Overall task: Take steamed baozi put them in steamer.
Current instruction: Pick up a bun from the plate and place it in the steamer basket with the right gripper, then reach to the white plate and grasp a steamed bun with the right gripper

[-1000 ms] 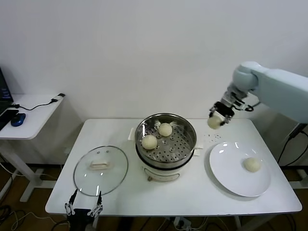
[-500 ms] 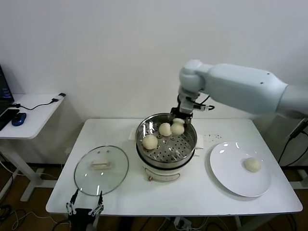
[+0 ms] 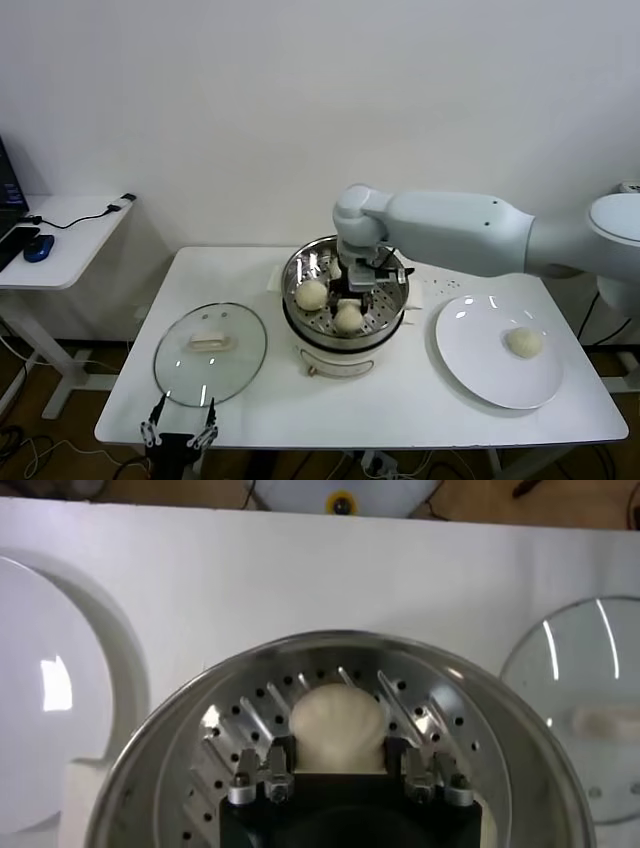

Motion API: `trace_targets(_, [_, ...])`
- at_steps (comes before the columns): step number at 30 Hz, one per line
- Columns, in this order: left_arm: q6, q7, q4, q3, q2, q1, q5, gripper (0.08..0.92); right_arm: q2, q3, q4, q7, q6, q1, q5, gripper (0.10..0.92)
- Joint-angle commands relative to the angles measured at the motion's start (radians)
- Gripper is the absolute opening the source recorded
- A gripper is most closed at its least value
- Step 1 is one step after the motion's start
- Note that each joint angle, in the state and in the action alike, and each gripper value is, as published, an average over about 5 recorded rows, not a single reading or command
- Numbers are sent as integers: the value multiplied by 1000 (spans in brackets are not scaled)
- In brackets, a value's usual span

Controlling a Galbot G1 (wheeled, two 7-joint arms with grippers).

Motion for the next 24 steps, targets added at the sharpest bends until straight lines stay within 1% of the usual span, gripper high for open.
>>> trace_targets(1, [-1,-1,2,3,-1,-2,1,823,18,4,9,10,12,-45,-33,592])
trace_targets(4, [-2,-1,2,3,-1,-2,1,823,12,14,8,7,14,-38,-32,651])
trace_targets(9, [-2,1,1,5,1,-3,1,823,-1,34,-9,-8,23,-2,0,784])
trace_targets(11, [0,2,0,7,2,-5,1,823,-16,38,-17,-13,25,23,16,811])
trace_targets(15, [3,3,-6,10,5,-7,1,823,-77,39,-39,-7,-8,90,79,822])
trace_targets(18, [5,3,-12,11,7,-8,1,823,-147,-38,-74,59,-150,190,229,823])
trace_targets(21, [6,3,-16,14,9,-7,3,823,-221,-200,-92,169,-358,303,449,823])
trace_targets(24, [6,3,-12,20,11,-10,10,823,-302,-272,-110,172,-521,345,608,823])
